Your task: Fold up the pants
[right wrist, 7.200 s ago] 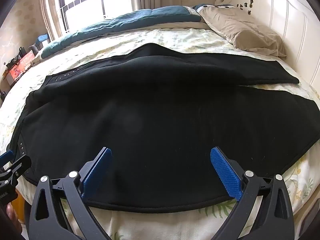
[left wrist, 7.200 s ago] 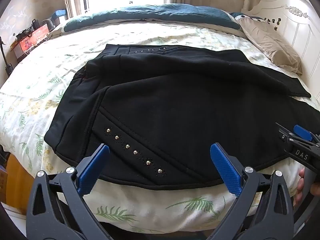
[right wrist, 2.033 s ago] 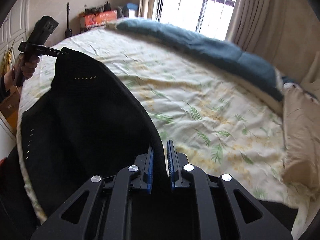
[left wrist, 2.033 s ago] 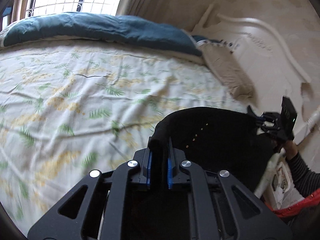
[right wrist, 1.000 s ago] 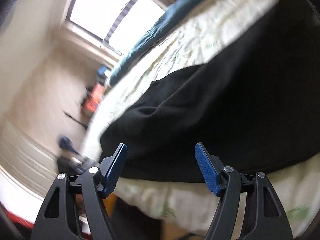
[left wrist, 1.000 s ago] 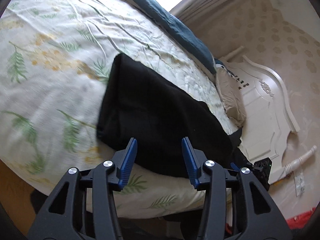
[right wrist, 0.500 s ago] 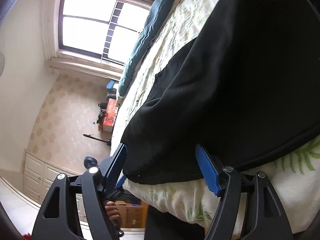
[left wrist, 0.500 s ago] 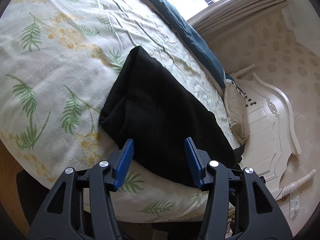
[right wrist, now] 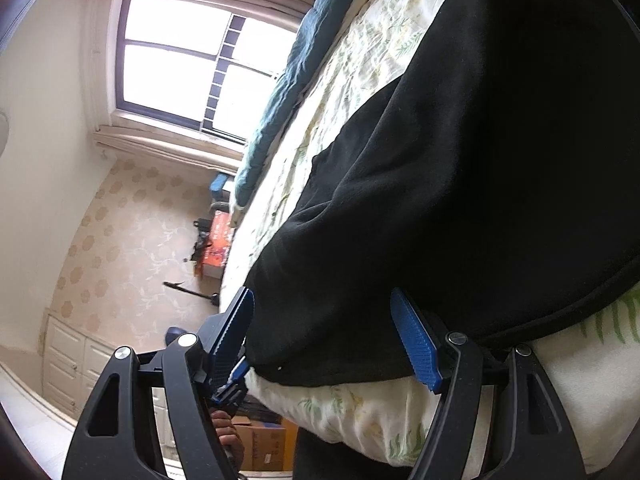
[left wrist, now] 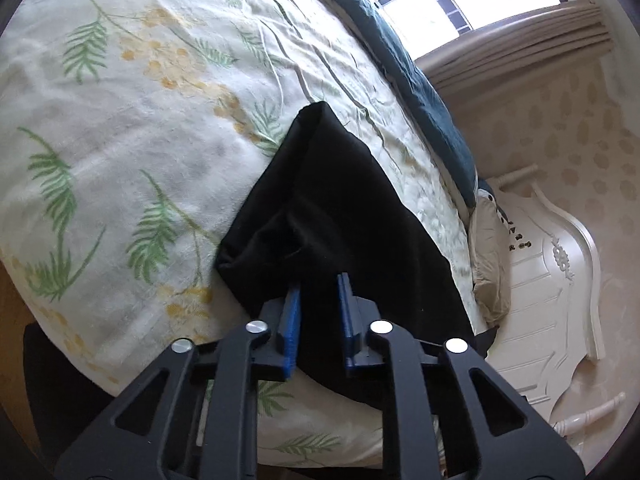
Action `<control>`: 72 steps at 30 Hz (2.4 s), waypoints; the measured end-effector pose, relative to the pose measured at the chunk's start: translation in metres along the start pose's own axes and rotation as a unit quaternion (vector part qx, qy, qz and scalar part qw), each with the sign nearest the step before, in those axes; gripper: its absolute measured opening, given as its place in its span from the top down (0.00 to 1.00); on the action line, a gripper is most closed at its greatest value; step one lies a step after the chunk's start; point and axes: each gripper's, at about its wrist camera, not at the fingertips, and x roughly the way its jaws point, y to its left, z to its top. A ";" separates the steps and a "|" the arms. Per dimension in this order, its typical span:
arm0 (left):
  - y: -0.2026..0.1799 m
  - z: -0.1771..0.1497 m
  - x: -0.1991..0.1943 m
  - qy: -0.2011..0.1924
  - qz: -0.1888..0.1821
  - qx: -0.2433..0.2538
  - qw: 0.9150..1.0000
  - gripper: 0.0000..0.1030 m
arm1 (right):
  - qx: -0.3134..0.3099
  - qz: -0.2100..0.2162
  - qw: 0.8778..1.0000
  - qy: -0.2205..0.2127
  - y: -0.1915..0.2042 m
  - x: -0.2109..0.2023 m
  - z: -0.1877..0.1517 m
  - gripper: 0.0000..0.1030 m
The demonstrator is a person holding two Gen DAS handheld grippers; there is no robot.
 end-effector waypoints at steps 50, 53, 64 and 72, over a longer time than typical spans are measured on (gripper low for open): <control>-0.061 0.002 -0.009 -0.021 0.056 0.125 0.990 0.56 | 0.144 -0.148 0.923 -0.325 -0.180 -0.308 0.165 0.95; -0.064 0.000 0.003 -0.016 0.073 0.128 0.989 0.48 | 0.115 -0.185 0.917 -0.334 -0.174 -0.312 0.181 0.95; -0.070 -0.006 0.018 -0.012 0.090 0.141 0.986 0.25 | 0.168 -0.230 0.858 -0.428 -0.200 -0.365 0.156 0.74; -0.076 -0.008 0.025 -0.016 0.105 0.156 0.982 0.17 | 0.098 -0.141 0.927 -0.333 -0.166 -0.292 0.231 0.71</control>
